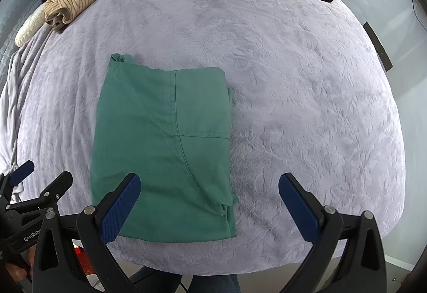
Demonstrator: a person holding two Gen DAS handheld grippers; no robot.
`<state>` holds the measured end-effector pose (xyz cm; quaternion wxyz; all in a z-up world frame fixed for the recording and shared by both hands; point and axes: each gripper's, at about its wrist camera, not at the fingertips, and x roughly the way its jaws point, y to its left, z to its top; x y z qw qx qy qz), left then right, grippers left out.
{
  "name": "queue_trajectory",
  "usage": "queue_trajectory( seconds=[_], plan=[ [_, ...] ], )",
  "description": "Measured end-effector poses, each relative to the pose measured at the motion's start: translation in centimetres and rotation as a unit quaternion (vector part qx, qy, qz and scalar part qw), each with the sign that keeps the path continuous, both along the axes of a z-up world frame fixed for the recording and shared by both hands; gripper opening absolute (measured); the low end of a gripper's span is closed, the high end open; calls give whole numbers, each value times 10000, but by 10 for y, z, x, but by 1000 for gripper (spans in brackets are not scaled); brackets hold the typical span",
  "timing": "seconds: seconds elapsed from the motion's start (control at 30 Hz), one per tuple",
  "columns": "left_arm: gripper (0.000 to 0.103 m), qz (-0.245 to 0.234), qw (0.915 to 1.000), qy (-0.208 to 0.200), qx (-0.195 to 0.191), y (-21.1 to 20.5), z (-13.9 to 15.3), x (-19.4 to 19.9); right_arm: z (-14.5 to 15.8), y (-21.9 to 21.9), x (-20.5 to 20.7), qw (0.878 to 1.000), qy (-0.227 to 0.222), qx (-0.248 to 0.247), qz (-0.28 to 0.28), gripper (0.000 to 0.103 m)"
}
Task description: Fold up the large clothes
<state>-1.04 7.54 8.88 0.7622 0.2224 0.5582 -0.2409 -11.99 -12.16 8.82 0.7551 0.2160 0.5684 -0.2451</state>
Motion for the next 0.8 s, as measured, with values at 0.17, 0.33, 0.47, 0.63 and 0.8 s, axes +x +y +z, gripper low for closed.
queue_trajectory(
  seconds=[0.17,0.33,0.47,0.63,0.8],
  plan=[
    [103,-10,10000,0,6,1,0,1,0,1,0,10000,-4,1,-4,103],
    [103,-20,10000,4,11,2,1,1,-1,2,-1,10000,1,7,-5,103],
    [103,-10,10000,-1,12,3,1,2,-2,3,-2,10000,10,18,-10,103],
    [103,-21,10000,5,33,3,0,2,-2,3,-1,10000,10,19,-2,103],
    [103,-20,10000,9,37,2,-1,2,-3,3,-1,10000,15,38,0,103]
  ],
)
